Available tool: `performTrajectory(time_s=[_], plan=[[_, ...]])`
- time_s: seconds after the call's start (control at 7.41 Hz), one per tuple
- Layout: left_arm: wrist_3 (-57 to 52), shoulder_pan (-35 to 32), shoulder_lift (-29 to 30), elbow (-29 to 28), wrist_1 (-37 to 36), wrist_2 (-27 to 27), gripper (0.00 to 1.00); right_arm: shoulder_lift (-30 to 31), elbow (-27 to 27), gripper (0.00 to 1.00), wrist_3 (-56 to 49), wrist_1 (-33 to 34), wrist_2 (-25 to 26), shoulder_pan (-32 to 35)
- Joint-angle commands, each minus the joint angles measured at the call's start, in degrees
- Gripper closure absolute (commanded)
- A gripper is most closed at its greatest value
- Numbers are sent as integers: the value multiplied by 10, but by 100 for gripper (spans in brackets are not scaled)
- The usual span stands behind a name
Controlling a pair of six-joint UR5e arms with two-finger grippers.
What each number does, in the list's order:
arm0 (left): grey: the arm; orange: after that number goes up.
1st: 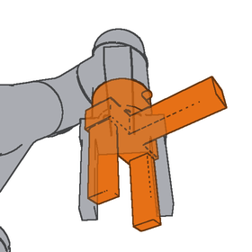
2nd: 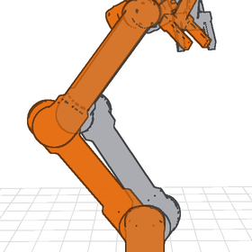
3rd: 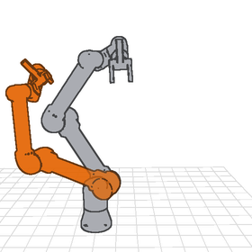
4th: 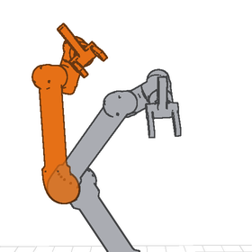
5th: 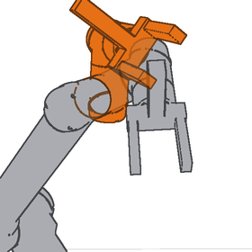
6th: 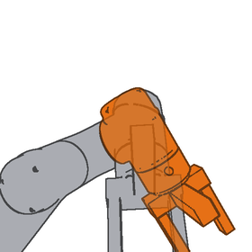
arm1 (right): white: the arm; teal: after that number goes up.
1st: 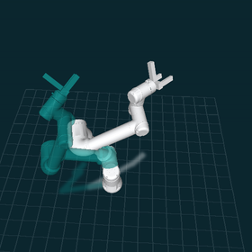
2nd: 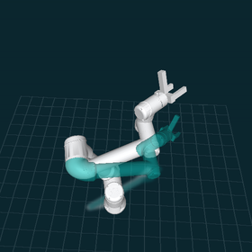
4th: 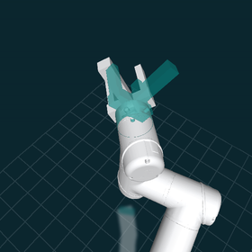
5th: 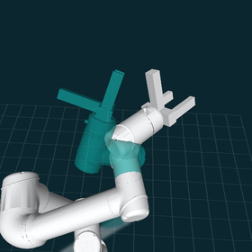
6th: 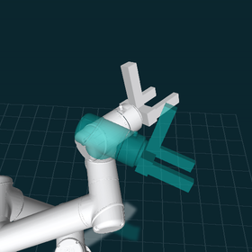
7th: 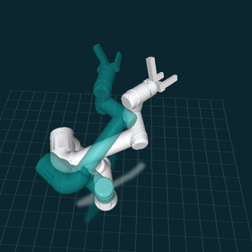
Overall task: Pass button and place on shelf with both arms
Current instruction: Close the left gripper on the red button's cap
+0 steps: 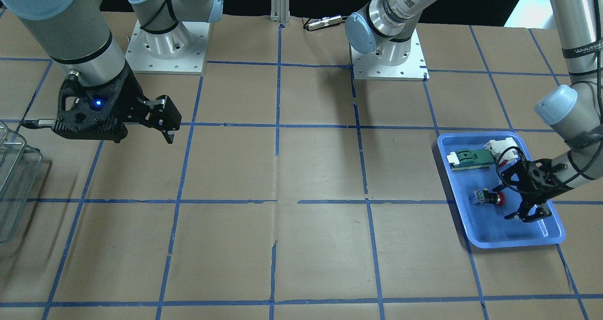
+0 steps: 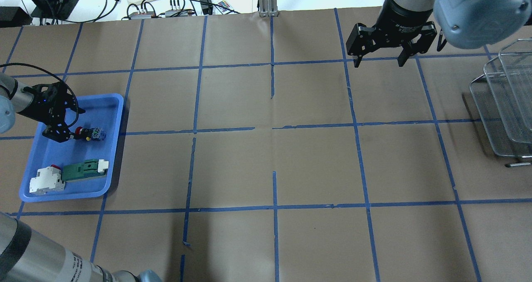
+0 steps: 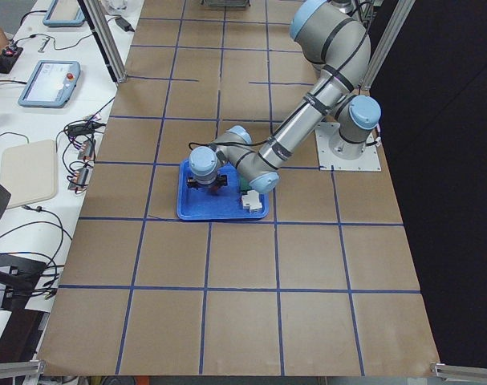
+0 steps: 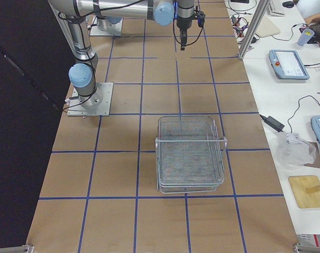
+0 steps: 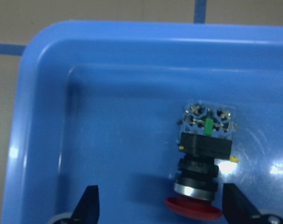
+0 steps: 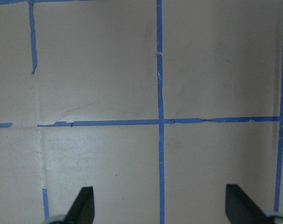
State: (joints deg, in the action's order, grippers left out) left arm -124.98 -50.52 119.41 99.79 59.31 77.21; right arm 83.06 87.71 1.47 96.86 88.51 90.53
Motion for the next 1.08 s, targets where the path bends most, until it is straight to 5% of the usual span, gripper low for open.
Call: performTrajectory(time_s=[0.0,0.4,0.94], plan=[[-21,2,-1,8,4,-1,49,0,0,0,-1,1,0,0],[-26,-5,-19,4,18,-31,100,0,4,0,-21,1,0,0],[79,-107,-101,-6,121,-105,100,7,-13,0,-21,14,-20,-6]])
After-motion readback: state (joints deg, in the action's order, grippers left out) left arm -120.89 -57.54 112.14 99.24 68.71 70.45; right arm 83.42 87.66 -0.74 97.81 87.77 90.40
